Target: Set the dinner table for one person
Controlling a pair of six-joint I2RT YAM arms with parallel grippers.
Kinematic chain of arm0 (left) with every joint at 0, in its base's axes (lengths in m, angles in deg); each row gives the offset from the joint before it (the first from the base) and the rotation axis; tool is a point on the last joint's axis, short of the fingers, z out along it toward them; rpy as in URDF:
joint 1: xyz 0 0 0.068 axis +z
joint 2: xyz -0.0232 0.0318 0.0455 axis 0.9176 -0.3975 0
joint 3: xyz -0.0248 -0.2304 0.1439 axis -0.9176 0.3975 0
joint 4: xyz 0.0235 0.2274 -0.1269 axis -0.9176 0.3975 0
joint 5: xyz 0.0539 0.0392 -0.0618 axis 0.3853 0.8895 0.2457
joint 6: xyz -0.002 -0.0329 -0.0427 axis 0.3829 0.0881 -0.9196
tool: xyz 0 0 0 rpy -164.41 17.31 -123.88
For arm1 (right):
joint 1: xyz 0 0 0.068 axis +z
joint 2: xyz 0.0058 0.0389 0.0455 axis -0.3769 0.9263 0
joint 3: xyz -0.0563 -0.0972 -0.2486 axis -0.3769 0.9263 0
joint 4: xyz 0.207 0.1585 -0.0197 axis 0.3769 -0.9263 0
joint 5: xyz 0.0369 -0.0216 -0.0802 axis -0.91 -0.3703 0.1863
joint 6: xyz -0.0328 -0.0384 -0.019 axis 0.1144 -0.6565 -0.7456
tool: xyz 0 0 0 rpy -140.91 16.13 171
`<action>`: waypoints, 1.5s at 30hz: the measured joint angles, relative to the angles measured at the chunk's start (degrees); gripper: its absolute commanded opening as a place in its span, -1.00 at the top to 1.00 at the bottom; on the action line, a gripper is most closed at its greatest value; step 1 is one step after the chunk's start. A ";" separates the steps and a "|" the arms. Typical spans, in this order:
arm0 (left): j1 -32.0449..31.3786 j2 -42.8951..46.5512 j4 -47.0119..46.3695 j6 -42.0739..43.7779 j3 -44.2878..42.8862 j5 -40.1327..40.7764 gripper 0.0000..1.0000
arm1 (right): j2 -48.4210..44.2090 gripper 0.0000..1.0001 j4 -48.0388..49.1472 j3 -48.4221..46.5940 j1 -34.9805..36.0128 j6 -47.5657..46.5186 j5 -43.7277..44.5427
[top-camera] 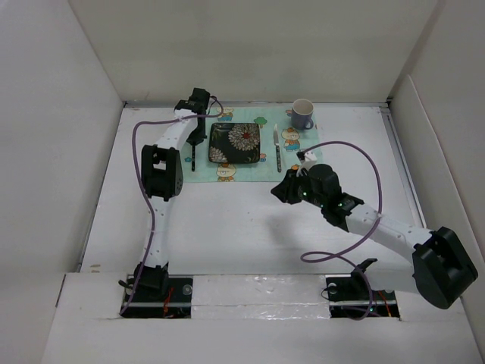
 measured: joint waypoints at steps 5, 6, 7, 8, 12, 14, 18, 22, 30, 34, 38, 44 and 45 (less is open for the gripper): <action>0.00 -1.07 -0.72 0.04 0.00 0.57 0.69 | 0.00 0.41 -0.04 0.00 0.00 -0.15 0.55; 0.00 -1.16 -0.85 0.04 0.00 0.59 0.68 | 0.00 0.41 -0.07 -0.02 0.00 -0.15 0.66; 0.00 -1.18 -0.98 0.04 0.00 0.74 0.66 | 0.00 0.41 -0.04 -0.02 0.00 -0.15 0.70; 0.00 -1.18 -1.14 0.04 0.00 0.85 0.62 | 0.00 0.41 -0.04 -0.02 0.00 -0.15 0.70; 0.00 -1.18 -1.99 0.02 0.02 1.18 0.41 | 0.00 0.41 -0.09 -0.02 0.00 -0.17 1.03; 0.00 -1.18 -2.43 0.02 0.07 1.22 0.31 | -0.07 0.41 -0.11 -0.02 0.00 -0.17 1.22; 0.00 -1.05 -2.78 -0.11 0.28 0.92 0.24 | -0.85 0.41 -0.59 -0.02 0.00 -0.17 2.23; 0.00 1.60 -2.78 -1.07 1.18 -0.22 0.22 | -2.03 0.75 -1.14 -0.02 0.00 -0.37 3.06; -1.68 39.43 -13.35 -7.91 25.79 -5.14 -0.02 | -9.40 1.00 -2.34 -0.02 0.44 -0.66 5.53; -2.89 65.77 -24.30 -11.28 43.12 -10.67 -0.40 | -16.79 0.50 -4.04 -0.22 1.25 -0.57 6.82; -2.84 85.31 -31.34 -13.40 57.99 -13.53 -0.57 | -22.80 0.02 -8.35 -3.69 1.57 -0.96 8.87; -2.78 102.05 -28.24 -13.38 69.18 -10.45 -0.70 | -30.49 -0.46 -18.69 -15.80 1.62 -4.46 19.52; -2.78 104.67 -27.61 -13.35 70.31 -9.33 -0.74 | -31.69 -0.51 -20.11 -17.79 1.62 -5.01 21.84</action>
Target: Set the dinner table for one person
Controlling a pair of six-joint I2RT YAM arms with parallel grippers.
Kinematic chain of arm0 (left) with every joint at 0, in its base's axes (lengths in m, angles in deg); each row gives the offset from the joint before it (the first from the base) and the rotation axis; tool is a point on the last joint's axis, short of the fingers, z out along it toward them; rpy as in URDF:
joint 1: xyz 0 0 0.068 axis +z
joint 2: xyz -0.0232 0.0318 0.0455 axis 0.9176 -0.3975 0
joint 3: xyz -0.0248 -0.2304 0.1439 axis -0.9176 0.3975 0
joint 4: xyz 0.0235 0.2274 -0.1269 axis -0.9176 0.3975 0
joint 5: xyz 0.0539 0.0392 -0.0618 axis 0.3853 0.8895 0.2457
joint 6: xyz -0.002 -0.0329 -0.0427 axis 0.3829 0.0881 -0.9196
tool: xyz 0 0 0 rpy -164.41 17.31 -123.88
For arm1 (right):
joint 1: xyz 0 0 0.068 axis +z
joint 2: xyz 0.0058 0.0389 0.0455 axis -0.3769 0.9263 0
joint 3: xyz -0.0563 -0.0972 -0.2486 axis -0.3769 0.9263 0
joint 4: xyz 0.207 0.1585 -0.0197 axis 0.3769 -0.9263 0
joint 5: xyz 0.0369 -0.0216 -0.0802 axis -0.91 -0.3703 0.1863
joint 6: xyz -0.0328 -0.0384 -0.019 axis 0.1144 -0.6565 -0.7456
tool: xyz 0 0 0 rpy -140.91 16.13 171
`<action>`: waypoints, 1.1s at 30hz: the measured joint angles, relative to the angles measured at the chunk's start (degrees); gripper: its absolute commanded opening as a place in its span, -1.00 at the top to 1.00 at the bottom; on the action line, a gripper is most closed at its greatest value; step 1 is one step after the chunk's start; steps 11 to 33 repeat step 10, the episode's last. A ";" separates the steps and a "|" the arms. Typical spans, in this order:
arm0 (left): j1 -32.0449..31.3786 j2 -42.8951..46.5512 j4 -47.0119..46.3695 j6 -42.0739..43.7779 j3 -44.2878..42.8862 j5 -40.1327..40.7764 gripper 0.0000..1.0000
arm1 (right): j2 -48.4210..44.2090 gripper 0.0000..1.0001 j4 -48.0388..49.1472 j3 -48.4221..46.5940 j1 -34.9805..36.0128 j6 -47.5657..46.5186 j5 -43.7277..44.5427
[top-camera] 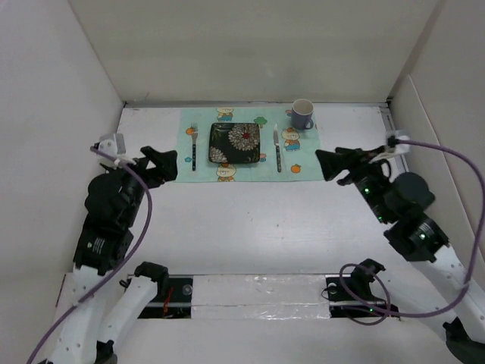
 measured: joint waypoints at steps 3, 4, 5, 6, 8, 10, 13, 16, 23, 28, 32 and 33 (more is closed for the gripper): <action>0.00 8.83 0.90 0.22 3.17 3.19 -0.84 | -5.03 -0.51 -2.36 -4.37 0.00 -1.27 7.98; 0.00 11.72 1.07 0.28 3.78 3.98 -0.84 | -7.28 -0.51 -2.49 -4.37 0.00 -1.55 10.43; 0.00 14.60 1.05 0.39 4.22 4.85 -0.84 | -9.70 -0.51 -2.32 -4.00 0.00 -1.73 12.52; 0.04 16.83 1.07 0.50 4.33 5.53 -0.84 | -12.09 -0.51 -1.73 -3.23 0.00 -1.86 14.43; 0.13 19.19 0.66 0.81 4.66 6.67 -0.84 | -16.04 -0.51 -0.24 -0.46 0.00 -1.84 17.25; 0.22 19.67 0.33 1.14 5.92 7.32 -0.95 | -18.16 -0.52 0.42 2.75 0.00 -1.44 18.93; 0.22 19.67 0.33 1.14 5.92 7.32 -0.95 | -18.16 -0.52 0.42 2.75 0.00 -1.44 18.93; 0.22 19.67 0.33 1.14 5.92 7.32 -0.95 | -18.16 -0.52 0.42 2.75 0.00 -1.44 18.93; 0.22 19.67 0.33 1.14 5.92 7.32 -0.95 | -18.16 -0.52 0.42 2.75 0.00 -1.44 18.93; 0.22 19.67 0.33 1.14 5.92 7.32 -0.95 | -18.16 -0.52 0.42 2.75 0.00 -1.44 18.93; 0.22 19.67 0.33 1.14 5.92 7.32 -0.95 | -18.16 -0.52 0.42 2.75 0.00 -1.44 18.93; 0.22 19.67 0.33 1.14 5.92 7.32 -0.95 | -18.16 -0.52 0.42 2.75 0.00 -1.44 18.93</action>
